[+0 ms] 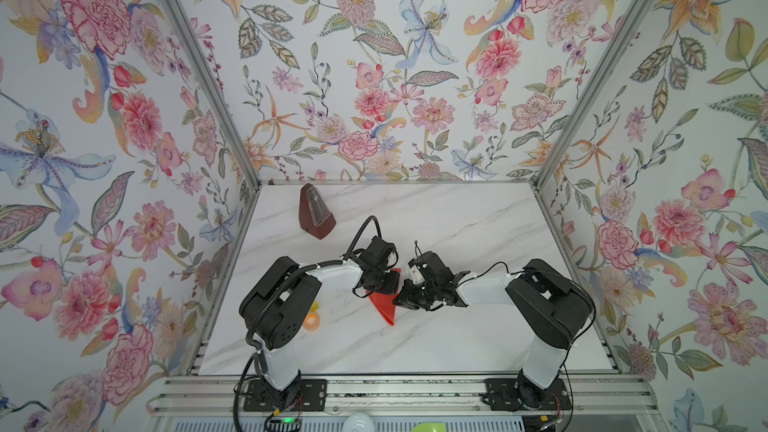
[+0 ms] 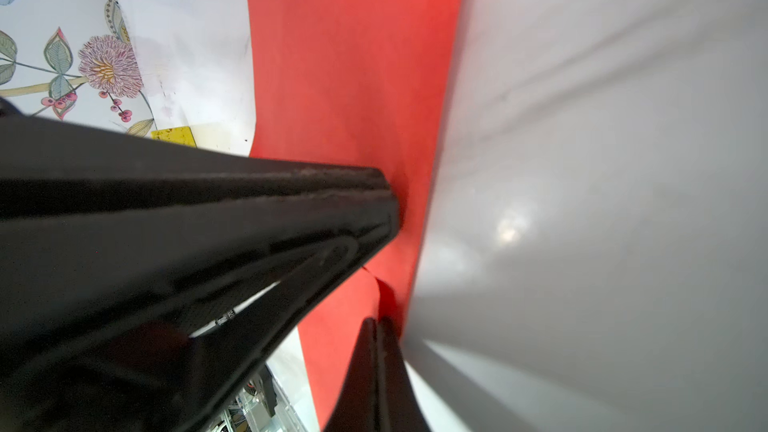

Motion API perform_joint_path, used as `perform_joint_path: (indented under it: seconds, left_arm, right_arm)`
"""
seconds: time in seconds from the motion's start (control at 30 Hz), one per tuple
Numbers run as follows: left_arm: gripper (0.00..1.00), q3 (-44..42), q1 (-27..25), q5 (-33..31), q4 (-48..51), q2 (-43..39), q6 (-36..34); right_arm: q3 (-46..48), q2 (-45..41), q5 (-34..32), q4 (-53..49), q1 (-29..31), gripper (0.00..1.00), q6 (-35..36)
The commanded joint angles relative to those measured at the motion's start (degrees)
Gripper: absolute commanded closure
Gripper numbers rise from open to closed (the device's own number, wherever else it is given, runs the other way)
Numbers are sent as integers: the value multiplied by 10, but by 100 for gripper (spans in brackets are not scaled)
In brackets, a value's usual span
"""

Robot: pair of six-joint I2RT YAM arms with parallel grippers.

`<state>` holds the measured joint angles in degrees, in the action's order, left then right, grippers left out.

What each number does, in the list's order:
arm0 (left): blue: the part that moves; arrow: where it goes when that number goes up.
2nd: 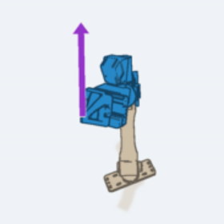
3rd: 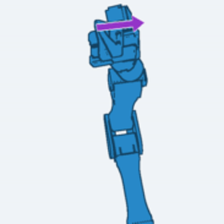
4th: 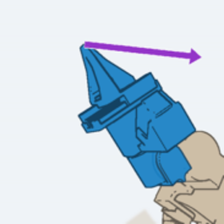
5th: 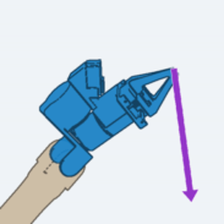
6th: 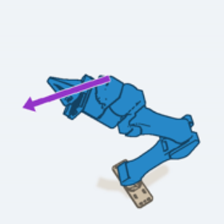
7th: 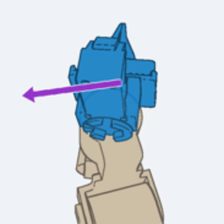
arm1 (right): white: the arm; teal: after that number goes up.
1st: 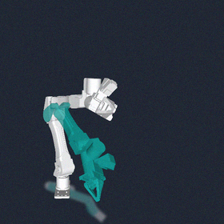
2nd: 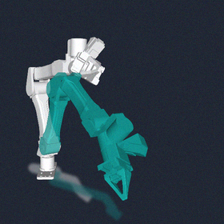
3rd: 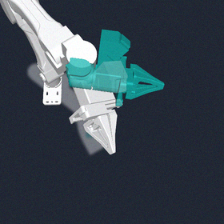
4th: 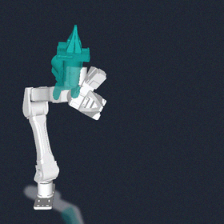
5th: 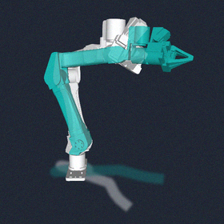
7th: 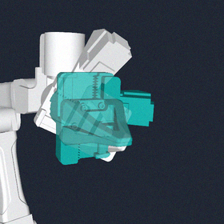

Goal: Fold a paper plane with a square sheet of paper (fold left side to right side)

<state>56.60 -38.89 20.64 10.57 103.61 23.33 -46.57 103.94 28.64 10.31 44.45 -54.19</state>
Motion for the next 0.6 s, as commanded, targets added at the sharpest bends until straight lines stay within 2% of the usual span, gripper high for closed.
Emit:
perform_joint_path:
  seconds: [0.0, 0.23, 0.43, 0.57]
  left_arm:
    - [89, -16, 0, 2, 20, 2, -11]
    - [90, -14, 2, -11, 28, -13, -10]
    - [86, -5, 6, -53, 64, -105, -11]
    - [85, -16, 4, -45, 91, -151, -11]
  right_arm:
    - [2, 23, -9, -14, 1, 100, 10]
    - [2, 23, -17, -36, 1, 100, 10]
    - [2, 31, -21, -54, 1, 100, 10]
    - [1, 35, -22, -59, 0, 100, 10]
